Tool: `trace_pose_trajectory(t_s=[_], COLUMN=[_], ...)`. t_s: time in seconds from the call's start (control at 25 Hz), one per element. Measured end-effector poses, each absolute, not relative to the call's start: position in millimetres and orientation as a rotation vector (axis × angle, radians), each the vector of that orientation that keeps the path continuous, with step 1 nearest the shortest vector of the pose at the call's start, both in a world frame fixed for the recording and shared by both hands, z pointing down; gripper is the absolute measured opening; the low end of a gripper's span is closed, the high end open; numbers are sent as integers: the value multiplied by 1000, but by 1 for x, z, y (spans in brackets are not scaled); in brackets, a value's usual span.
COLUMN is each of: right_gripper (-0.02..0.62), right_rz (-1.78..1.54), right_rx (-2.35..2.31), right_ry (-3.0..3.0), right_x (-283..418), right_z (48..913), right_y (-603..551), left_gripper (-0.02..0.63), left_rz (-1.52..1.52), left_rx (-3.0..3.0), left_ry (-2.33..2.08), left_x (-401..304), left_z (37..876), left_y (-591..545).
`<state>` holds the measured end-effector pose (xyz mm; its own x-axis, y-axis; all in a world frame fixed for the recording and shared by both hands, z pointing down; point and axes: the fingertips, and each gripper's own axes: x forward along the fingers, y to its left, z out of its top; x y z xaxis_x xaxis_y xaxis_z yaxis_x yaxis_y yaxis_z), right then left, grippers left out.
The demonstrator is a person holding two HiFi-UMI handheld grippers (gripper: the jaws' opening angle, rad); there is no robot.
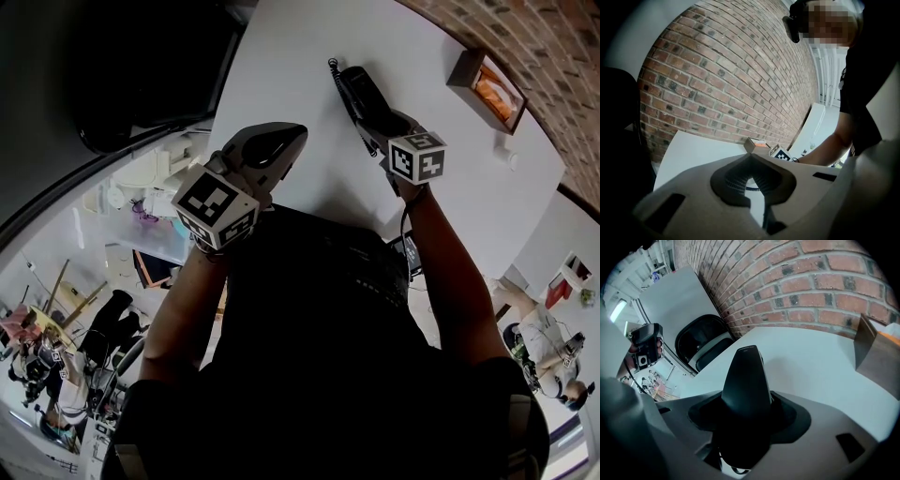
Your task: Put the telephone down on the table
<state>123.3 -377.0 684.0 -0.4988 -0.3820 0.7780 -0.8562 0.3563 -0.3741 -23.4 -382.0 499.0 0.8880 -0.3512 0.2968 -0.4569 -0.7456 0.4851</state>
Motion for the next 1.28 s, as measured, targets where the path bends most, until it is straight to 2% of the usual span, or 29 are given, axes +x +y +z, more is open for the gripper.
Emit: trace_pose_trajectory(t_s=[1.28], right_gripper=[276], right_rz=[945], right_rx=[1043], right_ry=[-1937], right_x=[128], right_z=[708], right_y=[-366], left_gripper=[8], left_rz=[274], left_rx=[2465], left_ry=[-551], left_x=[-25], left_z=[510], left_y=[-364])
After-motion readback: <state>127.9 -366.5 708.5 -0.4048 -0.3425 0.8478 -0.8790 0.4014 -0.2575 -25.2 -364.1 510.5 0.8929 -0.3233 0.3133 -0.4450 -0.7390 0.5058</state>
